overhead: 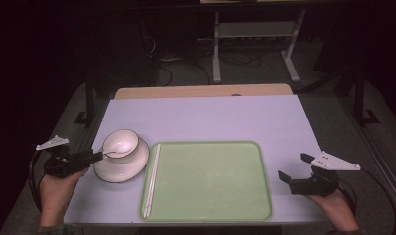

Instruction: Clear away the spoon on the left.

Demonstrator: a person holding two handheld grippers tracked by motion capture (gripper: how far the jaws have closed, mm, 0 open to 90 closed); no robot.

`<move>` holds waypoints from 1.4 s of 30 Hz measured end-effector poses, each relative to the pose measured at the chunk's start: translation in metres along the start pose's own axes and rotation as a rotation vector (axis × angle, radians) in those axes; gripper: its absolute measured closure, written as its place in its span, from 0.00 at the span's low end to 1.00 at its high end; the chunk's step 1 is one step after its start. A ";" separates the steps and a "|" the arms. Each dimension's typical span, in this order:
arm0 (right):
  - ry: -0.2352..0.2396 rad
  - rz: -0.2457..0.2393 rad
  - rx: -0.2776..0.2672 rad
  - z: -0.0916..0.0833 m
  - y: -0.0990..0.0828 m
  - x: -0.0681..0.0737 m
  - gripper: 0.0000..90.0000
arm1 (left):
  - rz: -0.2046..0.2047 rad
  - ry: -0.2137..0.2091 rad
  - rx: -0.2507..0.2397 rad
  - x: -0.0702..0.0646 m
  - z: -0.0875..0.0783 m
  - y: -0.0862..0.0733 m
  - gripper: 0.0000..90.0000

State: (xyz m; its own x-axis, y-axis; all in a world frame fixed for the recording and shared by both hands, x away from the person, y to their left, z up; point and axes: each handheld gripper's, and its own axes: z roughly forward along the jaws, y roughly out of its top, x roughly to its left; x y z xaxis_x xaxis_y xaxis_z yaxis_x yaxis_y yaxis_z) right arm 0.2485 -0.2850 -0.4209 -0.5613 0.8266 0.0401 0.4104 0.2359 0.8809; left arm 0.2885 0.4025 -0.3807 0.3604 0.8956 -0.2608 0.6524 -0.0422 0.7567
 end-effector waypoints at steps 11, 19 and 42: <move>-0.001 0.000 0.002 0.000 0.000 0.000 0.00 | -0.039 -0.024 -0.004 0.002 0.006 -0.005 0.70; -0.001 -0.002 0.002 0.000 0.000 0.000 0.00 | -0.046 -0.048 -0.007 0.002 0.009 -0.005 0.80; -0.005 0.001 -0.003 -0.001 0.000 -0.001 0.00 | -0.018 -0.081 -0.027 0.000 0.008 -0.003 0.86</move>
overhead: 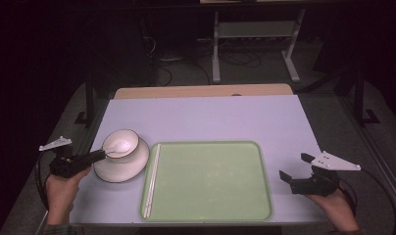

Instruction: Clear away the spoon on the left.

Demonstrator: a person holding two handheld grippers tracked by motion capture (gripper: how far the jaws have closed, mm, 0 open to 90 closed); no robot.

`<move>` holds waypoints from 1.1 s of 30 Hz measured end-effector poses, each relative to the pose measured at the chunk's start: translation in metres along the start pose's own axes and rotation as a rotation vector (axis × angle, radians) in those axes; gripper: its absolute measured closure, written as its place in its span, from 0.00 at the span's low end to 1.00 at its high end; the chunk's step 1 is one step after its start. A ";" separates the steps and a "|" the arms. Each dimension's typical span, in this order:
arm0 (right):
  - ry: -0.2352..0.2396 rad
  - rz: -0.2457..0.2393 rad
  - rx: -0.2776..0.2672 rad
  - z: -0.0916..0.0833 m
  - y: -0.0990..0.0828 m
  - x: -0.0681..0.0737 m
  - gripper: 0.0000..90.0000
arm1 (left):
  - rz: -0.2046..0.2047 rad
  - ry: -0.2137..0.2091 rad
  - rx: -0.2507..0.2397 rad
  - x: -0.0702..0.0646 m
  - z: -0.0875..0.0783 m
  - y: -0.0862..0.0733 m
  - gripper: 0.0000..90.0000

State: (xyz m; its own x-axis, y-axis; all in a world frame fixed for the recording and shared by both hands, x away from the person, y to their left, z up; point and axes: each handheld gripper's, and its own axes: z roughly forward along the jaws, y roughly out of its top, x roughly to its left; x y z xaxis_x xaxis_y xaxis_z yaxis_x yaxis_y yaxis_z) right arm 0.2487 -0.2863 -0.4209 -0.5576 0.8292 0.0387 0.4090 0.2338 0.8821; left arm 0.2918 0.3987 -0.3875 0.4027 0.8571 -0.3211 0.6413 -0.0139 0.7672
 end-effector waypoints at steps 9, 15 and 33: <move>-0.002 0.000 -0.001 0.000 0.000 0.000 0.00 | 0.001 -0.006 0.002 0.001 0.001 0.000 0.90; -0.002 -0.001 0.002 0.000 0.000 0.000 0.00 | 0.004 -0.009 -0.010 0.002 0.000 0.000 0.94; -0.006 0.002 -0.003 -0.001 0.000 0.000 0.00 | 0.048 -0.045 -0.125 -0.010 -0.014 0.014 0.95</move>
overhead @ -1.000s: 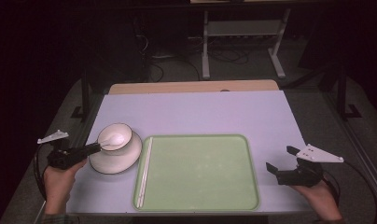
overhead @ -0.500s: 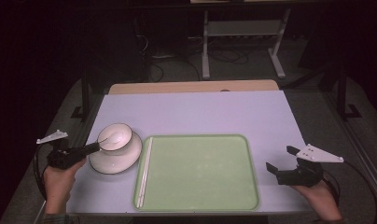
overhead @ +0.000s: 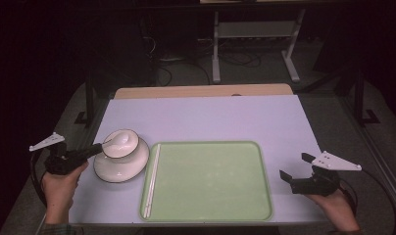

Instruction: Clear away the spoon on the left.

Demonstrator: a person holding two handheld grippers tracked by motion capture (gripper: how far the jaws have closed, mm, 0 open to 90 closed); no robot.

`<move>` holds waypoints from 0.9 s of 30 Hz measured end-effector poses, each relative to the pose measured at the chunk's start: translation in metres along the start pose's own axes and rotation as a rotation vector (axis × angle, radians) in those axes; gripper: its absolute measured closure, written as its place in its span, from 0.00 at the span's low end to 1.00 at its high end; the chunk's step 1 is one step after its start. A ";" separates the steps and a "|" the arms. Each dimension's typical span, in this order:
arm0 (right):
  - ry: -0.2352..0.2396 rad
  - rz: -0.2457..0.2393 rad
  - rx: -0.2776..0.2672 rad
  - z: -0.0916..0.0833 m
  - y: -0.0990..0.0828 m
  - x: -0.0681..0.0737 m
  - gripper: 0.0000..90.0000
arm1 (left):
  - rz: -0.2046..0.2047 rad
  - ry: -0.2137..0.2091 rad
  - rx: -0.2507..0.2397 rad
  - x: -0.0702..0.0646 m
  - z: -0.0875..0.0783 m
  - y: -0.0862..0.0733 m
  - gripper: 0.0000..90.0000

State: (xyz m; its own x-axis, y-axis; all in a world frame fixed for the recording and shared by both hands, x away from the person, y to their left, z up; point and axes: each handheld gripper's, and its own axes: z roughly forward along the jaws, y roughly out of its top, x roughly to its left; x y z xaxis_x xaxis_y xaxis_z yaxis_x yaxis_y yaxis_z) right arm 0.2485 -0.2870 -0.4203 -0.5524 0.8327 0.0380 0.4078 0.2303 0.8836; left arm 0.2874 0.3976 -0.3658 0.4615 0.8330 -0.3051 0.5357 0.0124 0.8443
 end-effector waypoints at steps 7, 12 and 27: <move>-0.002 0.003 -0.007 -0.001 0.001 0.000 0.00 | 0.014 -0.056 -0.045 -0.012 0.001 0.014 0.95; -0.004 0.003 -0.008 -0.001 0.001 0.000 0.00 | 0.039 -0.093 -0.039 -0.021 0.008 0.020 0.95; -0.002 0.001 -0.008 -0.001 0.001 0.000 0.00 | 0.094 -0.220 0.002 -0.052 0.051 0.029 0.95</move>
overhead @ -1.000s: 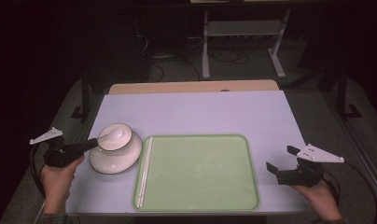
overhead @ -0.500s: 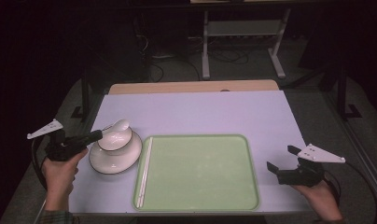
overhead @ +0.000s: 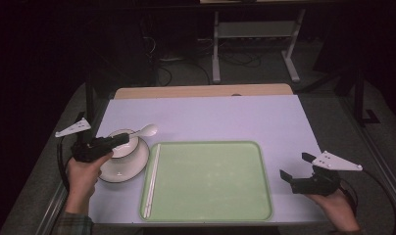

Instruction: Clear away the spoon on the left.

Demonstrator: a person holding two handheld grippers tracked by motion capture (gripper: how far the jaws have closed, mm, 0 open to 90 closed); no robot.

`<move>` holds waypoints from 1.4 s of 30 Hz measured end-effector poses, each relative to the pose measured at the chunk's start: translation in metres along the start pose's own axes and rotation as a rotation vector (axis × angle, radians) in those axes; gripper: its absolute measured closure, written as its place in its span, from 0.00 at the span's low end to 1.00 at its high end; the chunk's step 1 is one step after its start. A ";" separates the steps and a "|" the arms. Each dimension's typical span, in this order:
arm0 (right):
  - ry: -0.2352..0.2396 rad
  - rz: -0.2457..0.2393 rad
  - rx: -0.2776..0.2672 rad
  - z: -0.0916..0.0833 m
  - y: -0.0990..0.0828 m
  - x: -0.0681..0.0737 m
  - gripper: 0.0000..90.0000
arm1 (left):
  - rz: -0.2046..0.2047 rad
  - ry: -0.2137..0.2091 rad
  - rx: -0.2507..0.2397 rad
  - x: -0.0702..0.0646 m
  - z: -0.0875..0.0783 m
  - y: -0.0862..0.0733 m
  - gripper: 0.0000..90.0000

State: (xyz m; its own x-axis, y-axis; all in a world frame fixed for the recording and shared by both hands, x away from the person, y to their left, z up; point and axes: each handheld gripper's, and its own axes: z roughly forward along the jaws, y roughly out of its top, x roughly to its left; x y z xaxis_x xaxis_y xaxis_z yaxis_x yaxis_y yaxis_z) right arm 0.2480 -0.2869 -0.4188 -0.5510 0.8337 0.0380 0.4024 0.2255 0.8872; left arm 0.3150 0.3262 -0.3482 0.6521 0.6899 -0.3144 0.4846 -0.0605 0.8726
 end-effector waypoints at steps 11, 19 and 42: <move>-0.001 -0.002 0.000 -0.001 0.000 0.000 0.00 | 0.022 -0.065 0.061 -0.016 0.046 0.001 0.95; 0.001 0.000 -0.001 -0.001 -0.001 0.000 0.00 | 0.012 -0.087 0.119 -0.018 0.078 -0.005 0.95; -0.003 0.000 -0.006 -0.004 -0.001 -0.001 0.00 | -0.025 -0.091 0.182 -0.017 0.117 -0.022 0.93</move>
State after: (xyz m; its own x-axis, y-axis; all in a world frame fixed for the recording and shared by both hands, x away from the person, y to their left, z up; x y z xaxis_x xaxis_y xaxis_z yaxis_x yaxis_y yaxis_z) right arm 0.2456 -0.2899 -0.4179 -0.5486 0.8353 0.0367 0.3982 0.2225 0.8899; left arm 0.3617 0.2315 -0.4058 0.6845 0.6252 -0.3750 0.5935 -0.1793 0.7846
